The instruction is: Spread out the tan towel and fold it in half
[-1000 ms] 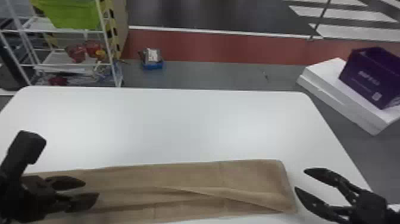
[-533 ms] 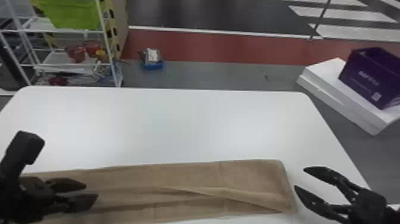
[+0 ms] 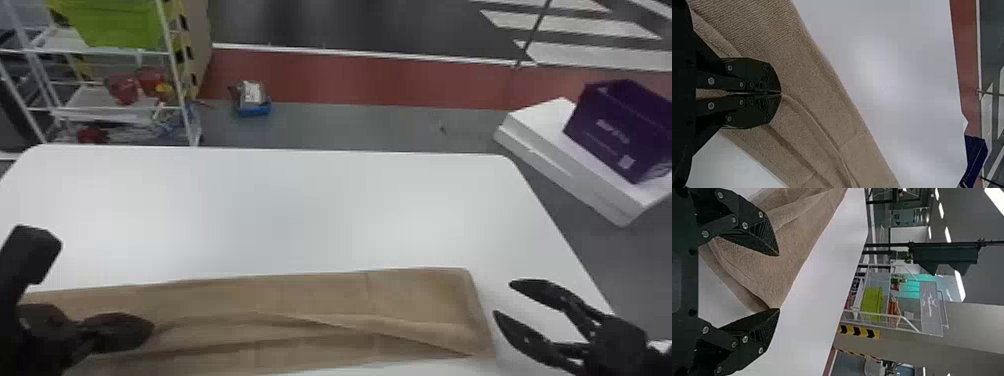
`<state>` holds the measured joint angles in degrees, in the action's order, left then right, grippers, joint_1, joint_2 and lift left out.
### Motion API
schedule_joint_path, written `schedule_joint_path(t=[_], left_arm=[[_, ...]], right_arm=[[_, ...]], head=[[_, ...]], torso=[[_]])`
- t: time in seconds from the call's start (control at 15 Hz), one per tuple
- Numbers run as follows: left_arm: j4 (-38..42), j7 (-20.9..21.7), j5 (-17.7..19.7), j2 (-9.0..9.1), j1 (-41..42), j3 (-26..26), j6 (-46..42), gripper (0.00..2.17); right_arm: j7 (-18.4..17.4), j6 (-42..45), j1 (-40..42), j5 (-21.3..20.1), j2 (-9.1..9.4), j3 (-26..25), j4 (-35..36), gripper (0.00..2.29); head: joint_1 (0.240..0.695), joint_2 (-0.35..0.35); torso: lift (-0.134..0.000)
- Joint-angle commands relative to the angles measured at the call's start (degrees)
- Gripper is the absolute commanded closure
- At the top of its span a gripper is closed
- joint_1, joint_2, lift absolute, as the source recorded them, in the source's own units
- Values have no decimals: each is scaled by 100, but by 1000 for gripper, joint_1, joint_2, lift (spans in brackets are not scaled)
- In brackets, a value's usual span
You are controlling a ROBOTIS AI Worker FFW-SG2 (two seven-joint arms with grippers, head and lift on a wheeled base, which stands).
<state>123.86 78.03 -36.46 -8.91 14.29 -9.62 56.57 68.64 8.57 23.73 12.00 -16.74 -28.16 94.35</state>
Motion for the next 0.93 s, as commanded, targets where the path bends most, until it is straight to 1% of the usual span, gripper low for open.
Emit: schedule_joint_path(t=[0.0,0.2,0.27,0.33,0.4,0.47,0.67,0.73,0.8,0.87], left_arm=[[349,63,42,30,250,-119,17,1096],[859,116,183,65,759,-250,17,1096],[929,107,200,65,909,-294,17,1315],[973,99,323,83,1076,-409,-36,1413],[1026,72,482,92,1251,-532,-106,1409],[1052,72,561,92,1427,-593,-177,1409],[920,-77,657,109,1744,-611,-476,1379],[903,-200,763,109,1814,-655,-599,748],[920,-209,868,109,1823,-725,-599,12],[973,-209,1009,118,1823,-857,-599,-2]], right_arm=[[9,8,0,66,-22,-32,-4,454],[9,43,0,109,-31,-32,-4,454],[9,78,0,136,-48,-14,-4,454],[9,78,-9,145,-57,3,-4,454],[9,78,-9,145,-66,12,-4,454],[1,78,-9,145,-84,12,-4,454],[9,78,-17,145,-92,30,-4,454],[9,78,-17,153,-92,39,5,454],[9,78,-17,162,-92,39,22,454],[9,43,-9,171,-84,39,49,451]], head=[[695,-139],[695,-151],[695,-155],[695,-157],[695,-157],[695,-156],[695,-153],[695,-153],[695,-153],[695,-149]], torso=[[-123],[-123],[-123],[-123],[-123],[-123],[-123],[-123],[-123],[-123]])
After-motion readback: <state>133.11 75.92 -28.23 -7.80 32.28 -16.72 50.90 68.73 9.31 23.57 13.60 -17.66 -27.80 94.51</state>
